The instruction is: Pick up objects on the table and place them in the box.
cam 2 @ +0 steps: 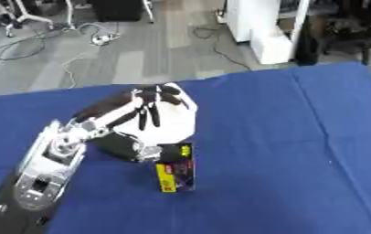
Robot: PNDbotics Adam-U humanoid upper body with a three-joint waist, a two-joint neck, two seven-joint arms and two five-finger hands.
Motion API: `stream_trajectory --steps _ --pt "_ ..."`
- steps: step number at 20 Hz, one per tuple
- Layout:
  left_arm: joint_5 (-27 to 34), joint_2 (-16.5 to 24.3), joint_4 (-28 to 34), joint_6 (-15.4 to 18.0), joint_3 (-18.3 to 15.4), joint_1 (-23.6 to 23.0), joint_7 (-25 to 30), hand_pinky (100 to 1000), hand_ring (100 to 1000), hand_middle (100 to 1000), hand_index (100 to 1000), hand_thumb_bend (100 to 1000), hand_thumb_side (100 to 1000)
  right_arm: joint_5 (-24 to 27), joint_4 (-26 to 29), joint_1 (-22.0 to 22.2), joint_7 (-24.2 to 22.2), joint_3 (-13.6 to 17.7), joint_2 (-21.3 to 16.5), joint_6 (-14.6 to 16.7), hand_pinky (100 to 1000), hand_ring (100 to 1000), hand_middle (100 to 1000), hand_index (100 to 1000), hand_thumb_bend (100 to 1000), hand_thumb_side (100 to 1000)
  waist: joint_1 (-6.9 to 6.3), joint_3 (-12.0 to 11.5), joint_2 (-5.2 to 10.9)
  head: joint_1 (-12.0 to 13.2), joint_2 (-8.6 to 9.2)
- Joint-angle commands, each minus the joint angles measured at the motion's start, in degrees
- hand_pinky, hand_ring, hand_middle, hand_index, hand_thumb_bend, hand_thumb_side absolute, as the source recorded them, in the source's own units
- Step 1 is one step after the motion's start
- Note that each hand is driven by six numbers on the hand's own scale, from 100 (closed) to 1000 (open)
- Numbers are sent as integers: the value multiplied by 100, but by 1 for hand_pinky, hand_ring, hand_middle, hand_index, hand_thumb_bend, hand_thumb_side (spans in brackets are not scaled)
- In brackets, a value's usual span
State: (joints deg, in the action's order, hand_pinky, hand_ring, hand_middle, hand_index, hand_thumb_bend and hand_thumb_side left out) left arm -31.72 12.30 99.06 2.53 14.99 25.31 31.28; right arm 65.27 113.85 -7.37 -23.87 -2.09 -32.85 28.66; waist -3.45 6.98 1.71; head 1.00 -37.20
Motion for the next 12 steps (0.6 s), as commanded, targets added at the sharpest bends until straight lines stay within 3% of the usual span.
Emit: stream_trajectory --steps 1,12 --pt "178 129 17 -6 -7 136 177 354 547 908 882 535 682 15 75 -41 14 70 -174 -20 166 285 247 377 100 1000 16 11 57 -97 43" --pt "418 118 18 -67 28 168 457 423 659 962 896 545 712 15 75 -45 19 73 -176 -35 166 285 247 377 100 1000 11 25 60 -149 49"
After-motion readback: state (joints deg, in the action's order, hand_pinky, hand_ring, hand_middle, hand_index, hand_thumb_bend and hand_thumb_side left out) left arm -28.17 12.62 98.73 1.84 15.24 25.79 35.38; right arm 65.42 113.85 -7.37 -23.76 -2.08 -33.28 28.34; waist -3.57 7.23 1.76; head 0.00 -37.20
